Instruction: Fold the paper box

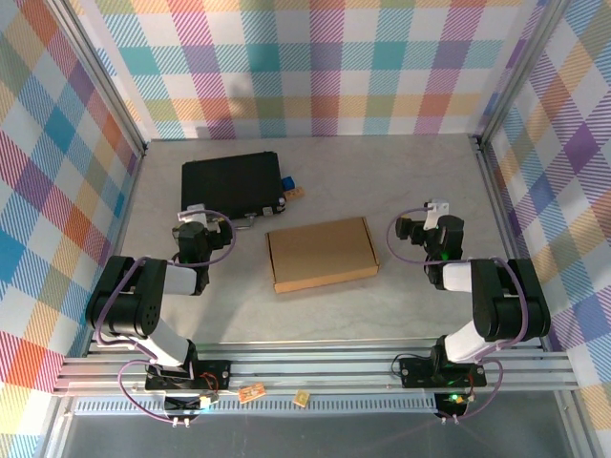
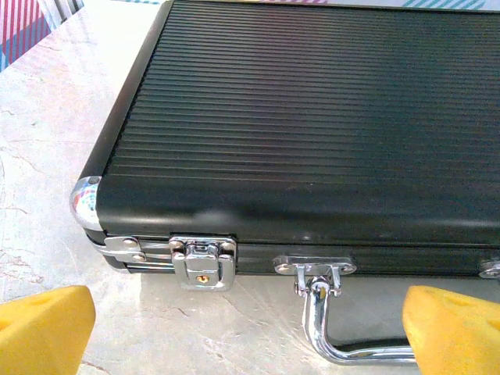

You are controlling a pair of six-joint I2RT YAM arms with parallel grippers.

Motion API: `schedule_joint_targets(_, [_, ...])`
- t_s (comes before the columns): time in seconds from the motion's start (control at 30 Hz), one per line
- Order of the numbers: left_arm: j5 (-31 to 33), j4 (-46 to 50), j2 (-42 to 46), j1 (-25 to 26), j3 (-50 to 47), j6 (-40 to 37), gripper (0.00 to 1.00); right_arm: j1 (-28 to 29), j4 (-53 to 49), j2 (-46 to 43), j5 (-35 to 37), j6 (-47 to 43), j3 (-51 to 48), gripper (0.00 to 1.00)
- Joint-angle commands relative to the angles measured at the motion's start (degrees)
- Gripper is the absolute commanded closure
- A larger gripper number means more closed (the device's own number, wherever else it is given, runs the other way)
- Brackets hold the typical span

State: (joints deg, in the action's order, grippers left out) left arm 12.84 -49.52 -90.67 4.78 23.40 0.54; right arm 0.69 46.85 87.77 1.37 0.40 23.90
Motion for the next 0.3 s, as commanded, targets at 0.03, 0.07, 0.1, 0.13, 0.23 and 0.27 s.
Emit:
schedule_joint_targets(0.03, [-1.1,-0.8,0.3,-0.2,-0.5,-0.8,0.0,-0.2,0.1,0.0,-1.5,0.1,-0.2,0.01])
schedule_joint_targets(0.07, [-1.0,-0.8,0.3,-0.2,-0.5,-0.7,0.0,-0.2,0.1,0.1,-1.4,0.1,-0.1,0.01])
schedule_joint_targets(0.1, [-1.0,-0.8,0.3,-0.1,-0.5,-0.7,0.0,-0.2,-0.1,0.1,-1.5,0.2,0.0,0.01])
schedule_joint_targets(0.13, [-1.0,-0.8,0.3,-0.1,-0.5,-0.7,0.0,-0.2,-0.2,0.1,-1.5,0.2,0.0,0.01])
schedule_joint_targets(0.23, [-1.1,-0.8,0.3,-0.1,-0.5,-0.8,0.0,-0.2,0.1,0.1,-1.4,0.1,-0.1,0.01])
schedule_joint_targets(0.27, [-1.0,-0.8,0.3,-0.1,-0.5,-0.7,0.0,-0.2,0.3,0.0,-1.4,0.2,-0.3,0.01])
